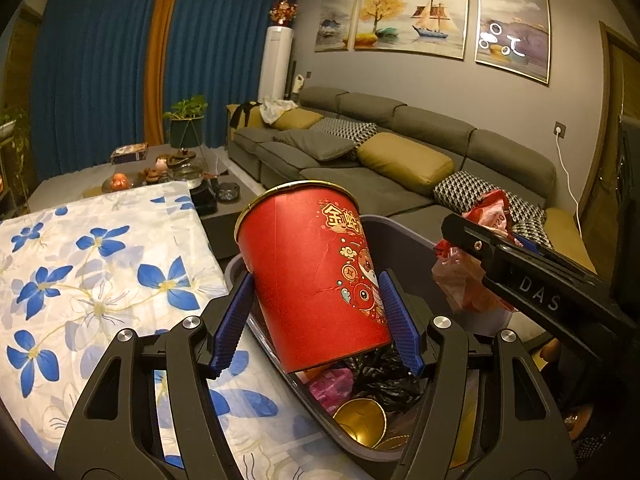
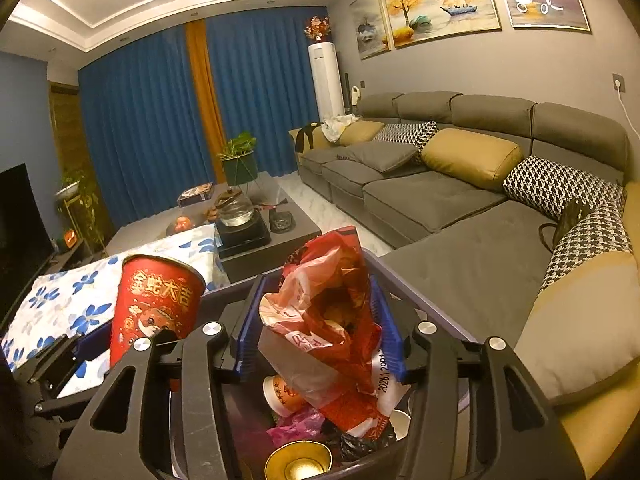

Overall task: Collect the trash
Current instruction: 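Open both tools to drop the red wrapper and red cup into the bin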

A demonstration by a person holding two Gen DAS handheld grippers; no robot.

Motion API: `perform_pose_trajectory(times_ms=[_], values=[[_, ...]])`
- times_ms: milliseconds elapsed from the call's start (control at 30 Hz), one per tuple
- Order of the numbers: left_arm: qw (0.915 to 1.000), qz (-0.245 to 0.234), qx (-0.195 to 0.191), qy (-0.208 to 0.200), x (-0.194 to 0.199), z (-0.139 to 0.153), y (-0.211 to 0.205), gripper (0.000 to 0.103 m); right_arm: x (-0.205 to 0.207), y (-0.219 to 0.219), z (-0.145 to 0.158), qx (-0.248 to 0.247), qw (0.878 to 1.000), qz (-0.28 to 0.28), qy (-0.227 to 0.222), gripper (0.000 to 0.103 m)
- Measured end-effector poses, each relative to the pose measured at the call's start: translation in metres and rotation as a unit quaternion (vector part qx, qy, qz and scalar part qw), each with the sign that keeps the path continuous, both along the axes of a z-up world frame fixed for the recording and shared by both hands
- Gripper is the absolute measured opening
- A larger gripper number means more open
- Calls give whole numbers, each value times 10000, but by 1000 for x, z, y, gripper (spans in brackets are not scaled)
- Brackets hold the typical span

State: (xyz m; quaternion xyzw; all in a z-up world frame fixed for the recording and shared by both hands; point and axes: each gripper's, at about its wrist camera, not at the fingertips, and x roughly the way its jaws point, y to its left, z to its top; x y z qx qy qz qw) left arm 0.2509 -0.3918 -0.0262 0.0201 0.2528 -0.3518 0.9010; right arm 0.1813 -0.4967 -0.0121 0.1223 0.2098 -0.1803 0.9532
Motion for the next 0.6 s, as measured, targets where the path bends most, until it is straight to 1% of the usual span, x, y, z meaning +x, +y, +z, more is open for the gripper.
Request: perform_pose_trajectory(times_ms=[33,100,133,200,267,367,400,433,500,600], values=[[10000,-5,-6,23,1,-1,-1,64,0,0,0,12,10000,4,-22,53],[10000,-19,-16,56,3,-3,-2,64,0,-2,1,28,10000,-9,-45,58],[9999,-31,-27,100,5,-5,-3,64,0,-5,2,54,10000,-16,-78,62],[9999,-42,-32,146,7,-7,-4,65,0,-7,2,98,9999,-35,-110,65],[9998,-62,-23,180,9,-9,-6,66,-2,-10,4,124,9997,-76,-193,74],[9996,-118,-41,253,11,-12,-8,67,-9,-12,7,79,9994,-186,-285,79],[9996,-130,-11,266,12,-13,-8,71,-11,-12,8,55,9992,-247,-298,80],[9996,-102,26,256,12,-14,-8,77,-14,-12,10,-1,9991,-296,-320,82],[9997,-33,1,227,12,-14,-3,84,-20,-9,14,-115,9986,-369,-358,86],[9996,180,61,184,11,-11,7,90,-30,-3,18,-262,9978,-467,-384,88]])
